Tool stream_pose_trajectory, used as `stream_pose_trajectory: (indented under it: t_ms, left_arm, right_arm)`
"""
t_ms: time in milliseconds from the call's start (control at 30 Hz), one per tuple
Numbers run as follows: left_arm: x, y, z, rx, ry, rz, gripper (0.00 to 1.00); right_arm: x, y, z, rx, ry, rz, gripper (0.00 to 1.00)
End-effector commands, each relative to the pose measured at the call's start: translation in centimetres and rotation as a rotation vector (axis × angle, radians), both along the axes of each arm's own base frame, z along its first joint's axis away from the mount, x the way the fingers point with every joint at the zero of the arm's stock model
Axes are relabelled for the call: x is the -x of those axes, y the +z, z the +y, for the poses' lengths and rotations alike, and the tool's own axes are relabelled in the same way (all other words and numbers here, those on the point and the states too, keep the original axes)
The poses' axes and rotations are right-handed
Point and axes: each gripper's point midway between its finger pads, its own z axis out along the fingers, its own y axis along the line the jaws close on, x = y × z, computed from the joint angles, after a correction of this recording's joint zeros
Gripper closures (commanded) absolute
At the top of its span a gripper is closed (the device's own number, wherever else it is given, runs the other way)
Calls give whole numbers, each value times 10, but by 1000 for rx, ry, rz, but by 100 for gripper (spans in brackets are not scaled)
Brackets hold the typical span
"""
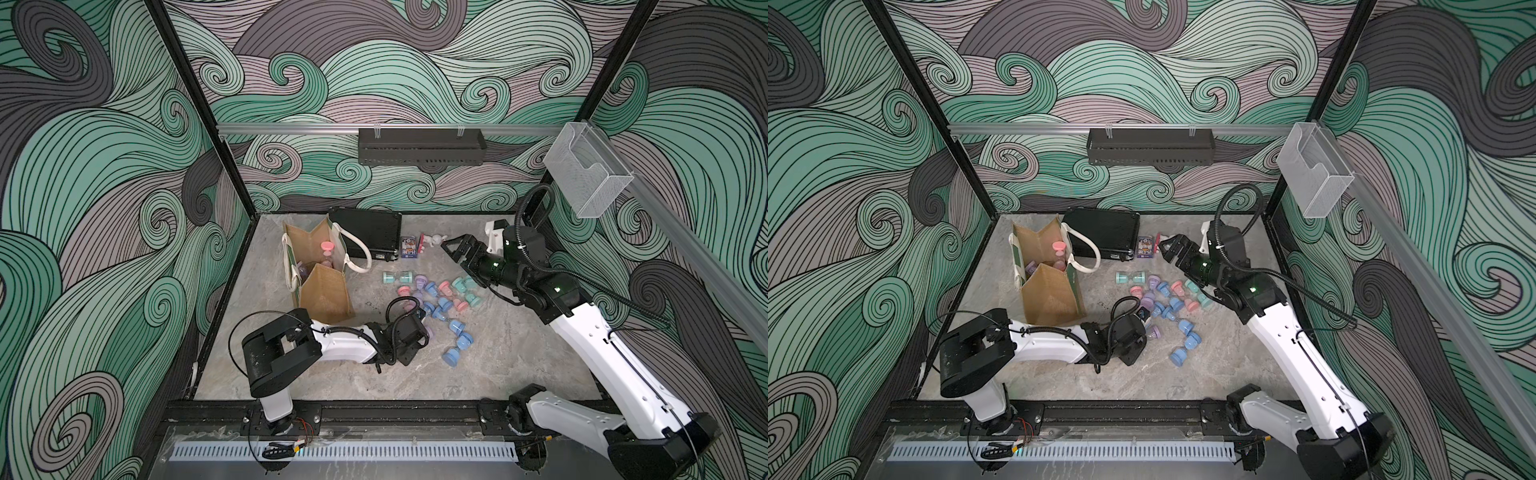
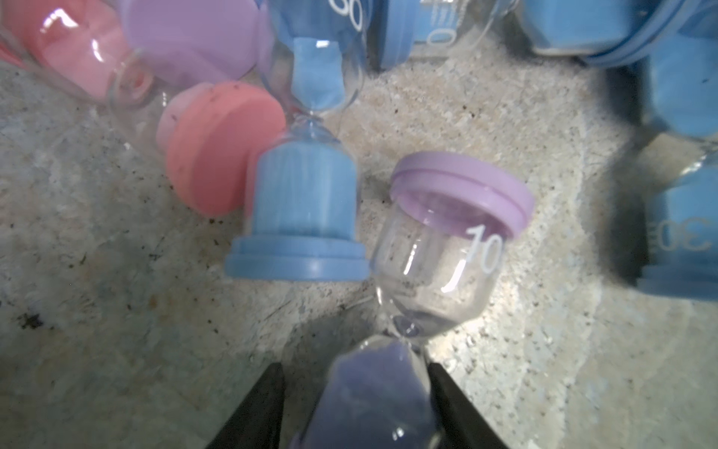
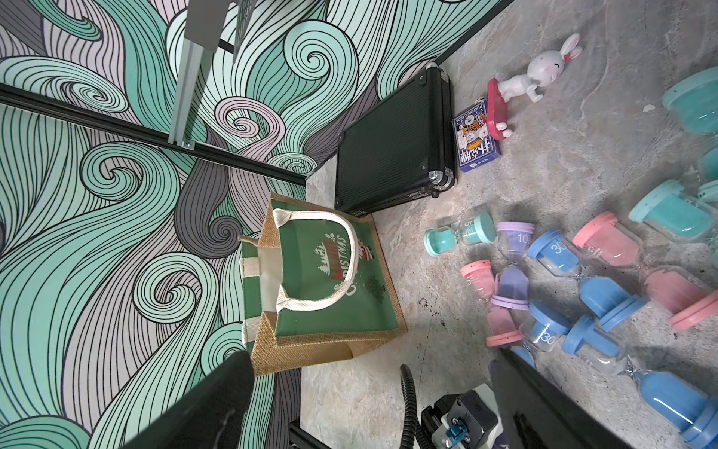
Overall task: Put the hourglass into the canvas bag
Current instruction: Pick up the hourglass from the center of the board.
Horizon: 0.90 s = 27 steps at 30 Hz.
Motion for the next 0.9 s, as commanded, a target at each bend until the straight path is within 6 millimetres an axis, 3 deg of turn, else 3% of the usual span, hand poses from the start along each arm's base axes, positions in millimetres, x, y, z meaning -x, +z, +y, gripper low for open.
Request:
stream_pose_trajectory:
  t_ms: [0, 267, 500, 733, 867]
  left_arm:
    - [6, -7, 13, -33, 10, 20, 45]
    - [5, -1, 7, -7, -5, 7, 57]
    - [5, 17, 6, 33, -21, -21, 68]
    - [6, 52, 12, 76, -16, -53, 73]
    - [4, 76, 25, 70, 20, -79, 78]
  right_arm:
    - [-1, -2, -1, 14, 7, -17, 0]
    - [2, 1, -6, 45, 8, -61, 0]
    - [7, 5, -10, 56, 10, -95, 0]
    - [16, 10, -7, 66, 72, -170, 0]
    - [25, 4, -5, 101, 135, -201, 0]
